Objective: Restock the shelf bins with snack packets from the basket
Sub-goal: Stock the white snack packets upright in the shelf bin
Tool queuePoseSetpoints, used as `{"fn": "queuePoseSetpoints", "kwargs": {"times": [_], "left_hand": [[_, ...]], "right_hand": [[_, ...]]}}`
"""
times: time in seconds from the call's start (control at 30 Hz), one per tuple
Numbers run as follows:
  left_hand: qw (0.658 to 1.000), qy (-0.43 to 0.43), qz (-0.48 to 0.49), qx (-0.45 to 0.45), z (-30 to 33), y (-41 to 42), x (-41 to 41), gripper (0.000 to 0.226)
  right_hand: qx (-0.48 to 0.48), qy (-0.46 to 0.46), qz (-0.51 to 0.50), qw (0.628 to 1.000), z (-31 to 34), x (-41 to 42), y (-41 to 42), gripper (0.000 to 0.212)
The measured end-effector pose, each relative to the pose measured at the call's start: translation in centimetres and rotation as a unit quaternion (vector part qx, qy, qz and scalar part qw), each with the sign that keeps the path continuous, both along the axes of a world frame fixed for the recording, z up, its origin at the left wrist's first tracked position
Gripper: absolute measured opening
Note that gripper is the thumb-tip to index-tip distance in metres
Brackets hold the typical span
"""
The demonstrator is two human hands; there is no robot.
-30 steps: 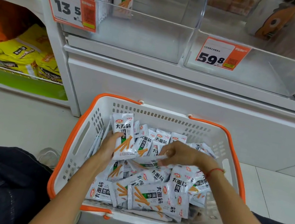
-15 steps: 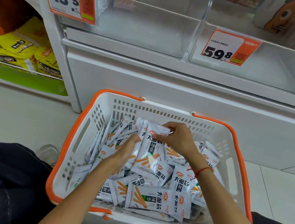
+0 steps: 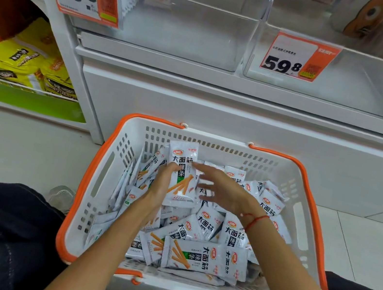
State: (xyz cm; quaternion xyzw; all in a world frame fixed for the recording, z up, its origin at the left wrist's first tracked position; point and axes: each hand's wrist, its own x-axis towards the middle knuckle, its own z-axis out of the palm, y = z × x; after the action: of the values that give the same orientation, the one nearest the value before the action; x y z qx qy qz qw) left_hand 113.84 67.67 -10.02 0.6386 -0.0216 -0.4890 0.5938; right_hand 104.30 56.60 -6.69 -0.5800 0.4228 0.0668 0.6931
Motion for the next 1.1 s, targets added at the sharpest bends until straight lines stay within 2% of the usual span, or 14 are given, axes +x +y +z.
{"fn": "queuePoseSetpoints", "kwargs": {"times": [0.1, 0.13, 0.33, 0.53, 0.6, 0.63, 0.73, 0.9, 1.0, 1.1], "left_hand": [[1.000, -0.007, 0.011, -0.028, 1.8, 0.1, 0.2, 0.028], [0.999, -0.010, 0.000, -0.039, 2.0, 0.0, 0.4, 0.023], [0.996, -0.048, -0.015, -0.070, 4.3, -0.5, 0.7, 0.024], [0.989, -0.108, -0.056, -0.082, 8.0, -0.1, 1.4, 0.034], [0.976, -0.171, -0.094, -0.095, 9.5, 0.2, 1.9, 0.019], [0.967, -0.205, -0.108, -0.103, 10.4, 0.5, 2.2, 0.014], [0.935, -0.286, -0.157, -0.138, 12.9, 1.3, 2.9, 0.026], [0.855, -0.454, -0.213, -0.130, 15.7, 2.8, 5.1, 0.040], [0.812, -0.550, -0.143, -0.131, 17.4, 3.4, 6.0, 0.032], [0.783, -0.598, -0.036, -0.167, 19.1, 3.3, 6.6, 0.041]], "right_hand": [[0.031, -0.025, 0.078, 0.996, 0.2, -0.1, 0.2, 0.052], [0.018, -0.032, 0.087, 0.996, 0.6, 0.1, 0.4, 0.047], [-0.094, -0.048, 0.103, 0.989, 4.2, 0.8, 1.6, 0.026], [-0.199, -0.134, 0.077, 0.968, 7.4, 0.8, 1.4, 0.042], [-0.239, -0.176, 0.087, 0.951, 8.4, 0.9, 1.4, 0.046], [-0.261, -0.194, 0.094, 0.941, 8.9, 1.0, 1.4, 0.046], [-0.340, -0.235, 0.098, 0.905, 10.2, 1.3, 1.4, 0.045], [-0.447, -0.295, 0.094, 0.839, 13.1, 1.8, 1.3, 0.050], [-0.532, -0.324, 0.092, 0.777, 15.1, 2.5, 1.4, 0.053], [-0.626, -0.341, 0.075, 0.697, 17.3, 3.4, 1.6, 0.049]]}}
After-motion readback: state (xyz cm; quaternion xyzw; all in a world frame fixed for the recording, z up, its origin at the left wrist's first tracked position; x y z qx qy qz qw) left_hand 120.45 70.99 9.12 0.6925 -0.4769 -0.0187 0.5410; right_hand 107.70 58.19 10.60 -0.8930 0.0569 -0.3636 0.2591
